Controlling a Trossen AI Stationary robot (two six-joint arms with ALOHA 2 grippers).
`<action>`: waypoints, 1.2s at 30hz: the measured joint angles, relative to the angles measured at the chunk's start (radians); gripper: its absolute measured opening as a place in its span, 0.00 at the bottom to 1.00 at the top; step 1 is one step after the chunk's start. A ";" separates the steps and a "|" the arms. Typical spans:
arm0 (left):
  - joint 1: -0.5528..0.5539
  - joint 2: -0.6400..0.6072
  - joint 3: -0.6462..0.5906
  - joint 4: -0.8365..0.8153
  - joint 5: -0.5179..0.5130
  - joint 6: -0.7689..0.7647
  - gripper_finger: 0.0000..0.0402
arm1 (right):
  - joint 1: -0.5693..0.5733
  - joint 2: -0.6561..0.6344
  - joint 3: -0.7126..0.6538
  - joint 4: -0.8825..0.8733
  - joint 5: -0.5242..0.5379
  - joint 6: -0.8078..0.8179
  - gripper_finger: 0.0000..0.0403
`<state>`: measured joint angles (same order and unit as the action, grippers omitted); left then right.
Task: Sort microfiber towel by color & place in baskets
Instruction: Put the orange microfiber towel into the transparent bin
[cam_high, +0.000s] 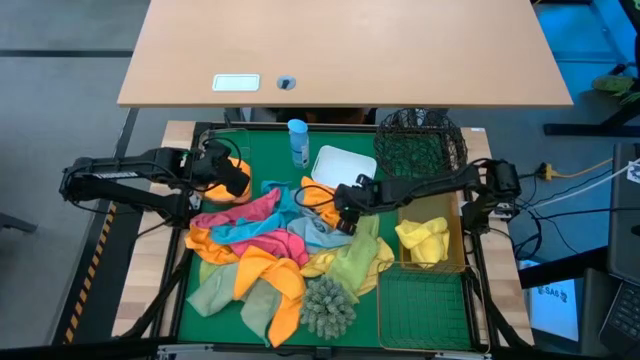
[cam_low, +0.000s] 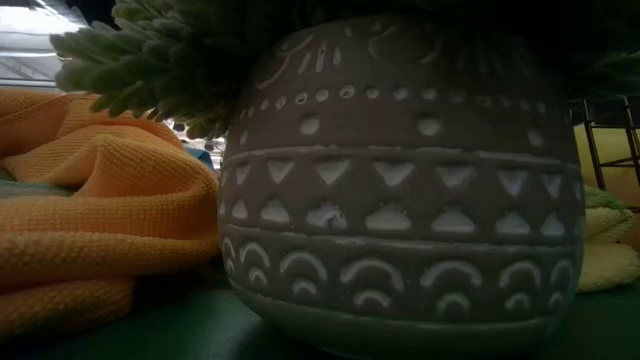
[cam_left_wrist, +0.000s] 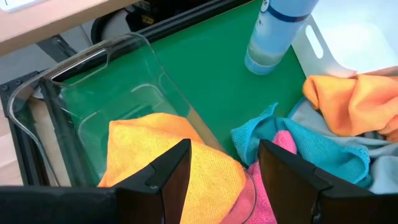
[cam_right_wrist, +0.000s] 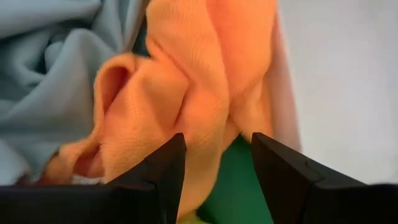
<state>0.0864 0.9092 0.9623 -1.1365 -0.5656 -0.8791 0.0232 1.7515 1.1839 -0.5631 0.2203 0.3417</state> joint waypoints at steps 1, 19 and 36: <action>0.000 0.000 0.000 0.001 0.000 0.000 0.45 | 0.000 0.000 0.000 0.004 -0.015 0.002 0.46; 0.000 0.000 0.000 0.011 0.002 0.000 0.45 | 0.002 0.058 -0.001 0.048 -0.056 0.002 0.38; -0.063 0.000 0.000 0.263 0.003 0.184 0.45 | 0.002 0.058 0.130 -0.088 -0.102 -0.107 0.01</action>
<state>0.0238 0.9096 0.9623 -0.8733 -0.5629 -0.6952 0.0251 1.8099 1.3143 -0.6512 0.1181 0.2342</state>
